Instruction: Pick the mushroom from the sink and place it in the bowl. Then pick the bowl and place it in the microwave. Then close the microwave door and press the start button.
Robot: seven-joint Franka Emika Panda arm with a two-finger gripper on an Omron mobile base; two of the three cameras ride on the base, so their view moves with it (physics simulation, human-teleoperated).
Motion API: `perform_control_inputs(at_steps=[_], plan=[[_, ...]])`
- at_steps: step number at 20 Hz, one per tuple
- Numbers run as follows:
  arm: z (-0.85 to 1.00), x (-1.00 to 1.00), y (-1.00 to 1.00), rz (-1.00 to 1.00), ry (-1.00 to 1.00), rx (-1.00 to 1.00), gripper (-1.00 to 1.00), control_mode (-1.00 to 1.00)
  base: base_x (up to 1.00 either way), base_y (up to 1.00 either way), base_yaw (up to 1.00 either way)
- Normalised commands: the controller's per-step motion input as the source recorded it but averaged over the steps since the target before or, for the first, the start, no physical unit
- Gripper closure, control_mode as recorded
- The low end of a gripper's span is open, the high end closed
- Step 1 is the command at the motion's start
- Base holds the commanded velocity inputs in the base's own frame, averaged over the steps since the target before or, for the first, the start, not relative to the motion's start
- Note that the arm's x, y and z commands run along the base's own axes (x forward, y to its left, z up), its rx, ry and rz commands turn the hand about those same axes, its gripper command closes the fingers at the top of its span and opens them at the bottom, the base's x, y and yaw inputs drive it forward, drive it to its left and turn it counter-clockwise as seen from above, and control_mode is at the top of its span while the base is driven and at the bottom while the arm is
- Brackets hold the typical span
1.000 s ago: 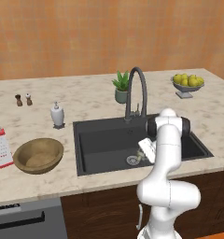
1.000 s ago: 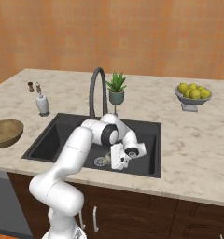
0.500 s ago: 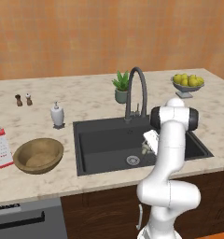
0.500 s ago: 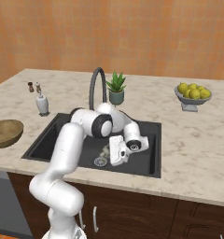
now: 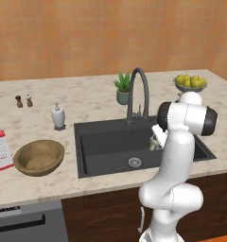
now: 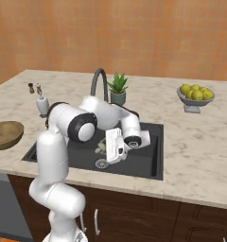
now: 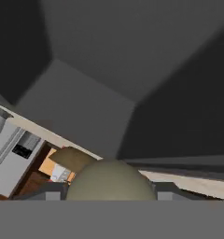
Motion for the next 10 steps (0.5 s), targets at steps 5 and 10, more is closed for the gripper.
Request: perform_control_inputs(at_steps=[5,10], plan=[[1.00,-0.97,0.03,0.00,-0.13,0.00,1.00,-1.00,0.00,0.00,0.00],[1.00,-0.93,0.47,0.00,-0.17,-0.04,1.00,-1.00,0.00,0.00,0.00]])
